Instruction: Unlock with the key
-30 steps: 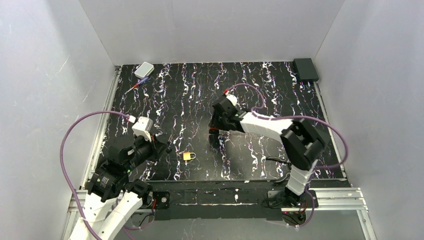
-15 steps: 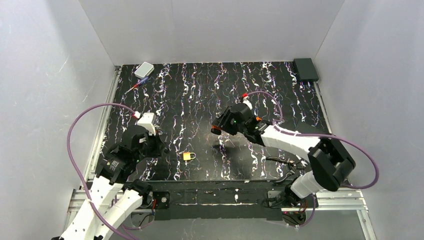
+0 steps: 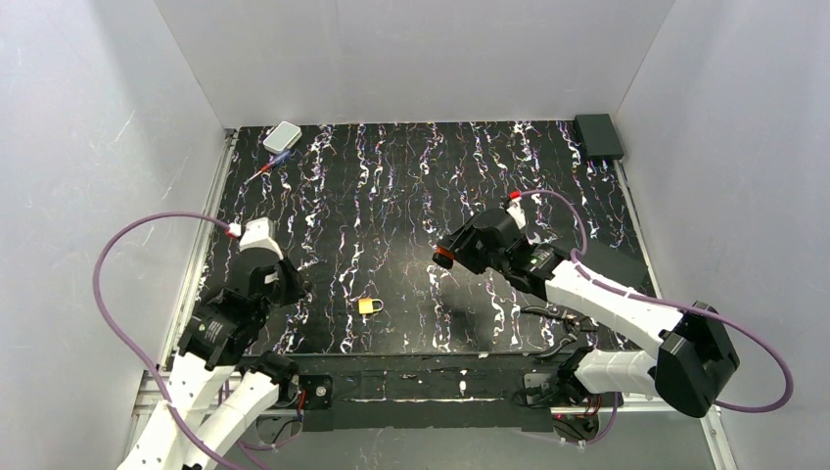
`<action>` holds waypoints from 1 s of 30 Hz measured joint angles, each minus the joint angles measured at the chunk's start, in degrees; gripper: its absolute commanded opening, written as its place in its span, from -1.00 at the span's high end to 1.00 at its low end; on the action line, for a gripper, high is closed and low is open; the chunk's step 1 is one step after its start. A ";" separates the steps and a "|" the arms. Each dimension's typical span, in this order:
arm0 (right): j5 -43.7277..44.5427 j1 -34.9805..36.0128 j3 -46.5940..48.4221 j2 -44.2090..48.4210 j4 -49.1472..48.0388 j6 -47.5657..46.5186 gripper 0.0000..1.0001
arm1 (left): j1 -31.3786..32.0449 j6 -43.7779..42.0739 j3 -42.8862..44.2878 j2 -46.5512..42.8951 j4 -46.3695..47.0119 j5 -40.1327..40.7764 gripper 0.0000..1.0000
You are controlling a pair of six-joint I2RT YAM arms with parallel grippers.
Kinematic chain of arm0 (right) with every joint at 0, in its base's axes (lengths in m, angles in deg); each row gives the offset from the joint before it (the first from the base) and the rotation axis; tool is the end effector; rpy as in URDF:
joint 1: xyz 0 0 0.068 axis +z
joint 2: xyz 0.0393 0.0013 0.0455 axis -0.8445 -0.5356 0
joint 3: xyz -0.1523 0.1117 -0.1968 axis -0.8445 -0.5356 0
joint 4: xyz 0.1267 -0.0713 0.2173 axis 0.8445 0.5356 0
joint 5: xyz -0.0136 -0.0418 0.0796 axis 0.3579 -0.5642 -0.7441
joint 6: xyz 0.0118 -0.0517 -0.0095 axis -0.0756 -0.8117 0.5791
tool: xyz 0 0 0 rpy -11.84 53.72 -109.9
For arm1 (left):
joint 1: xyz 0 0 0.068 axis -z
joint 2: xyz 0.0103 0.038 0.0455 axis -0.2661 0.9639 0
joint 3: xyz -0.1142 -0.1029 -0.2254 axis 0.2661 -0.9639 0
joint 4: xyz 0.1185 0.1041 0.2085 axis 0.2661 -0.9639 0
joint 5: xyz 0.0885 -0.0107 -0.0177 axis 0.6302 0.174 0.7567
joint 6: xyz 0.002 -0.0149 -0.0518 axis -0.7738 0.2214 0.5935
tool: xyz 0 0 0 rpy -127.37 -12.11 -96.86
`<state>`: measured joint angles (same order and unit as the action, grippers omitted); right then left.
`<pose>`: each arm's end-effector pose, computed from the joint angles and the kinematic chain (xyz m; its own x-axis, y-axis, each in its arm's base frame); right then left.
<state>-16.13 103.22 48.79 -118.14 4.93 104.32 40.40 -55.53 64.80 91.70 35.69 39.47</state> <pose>0.1947 0.1868 0.2601 -0.6430 0.6608 -0.3871 0.1811 0.6223 0.7615 0.1050 -0.0389 0.3218 -0.5235 -0.2844 -0.8031 -0.0524 0.9516 -0.3028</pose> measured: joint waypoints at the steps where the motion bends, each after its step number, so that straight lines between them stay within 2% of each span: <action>1: 0.44 0.00 0.48 0.22 1.70 0.22 0.97 | 0.00 1.49 0.11 -0.74 -0.11 0.96 1.00; 6: 3.76 0.00 4.13 1.38 10.75 2.01 0.97 | 0.00 5.53 0.61 -4.02 -0.48 4.37 1.00; 11: 5.86 0.00 6.43 3.50 15.02 2.51 0.97 | 0.00 4.42 0.59 -5.09 1.84 2.91 1.00; 14: 6.34 0.00 6.51 4.76 16.79 3.76 0.97 | 0.00 1.25 -2.45 -10.01 7.61 -2.29 1.00; 17: 6.43 0.00 6.51 5.07 18.36 5.11 0.97 | 0.00 -0.76 -3.28 -11.74 8.35 -5.88 1.00; 20: 5.64 0.00 6.49 5.11 18.56 7.10 0.97 | 0.00 -3.39 -2.86 -9.25 8.35 -11.50 1.00; 23: 4.57 0.00 6.10 5.40 18.16 9.68 0.97 | 0.00 -6.75 -1.66 -3.63 8.31 -22.05 1.00; 30: 2.75 0.00 3.48 5.75 16.41 18.78 0.97 | 0.02 -4.79 -1.07 4.26 9.38 -35.04 1.00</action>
<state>-13.37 103.22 52.27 -112.39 21.35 123.10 40.43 -60.31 63.73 95.96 45.07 4.43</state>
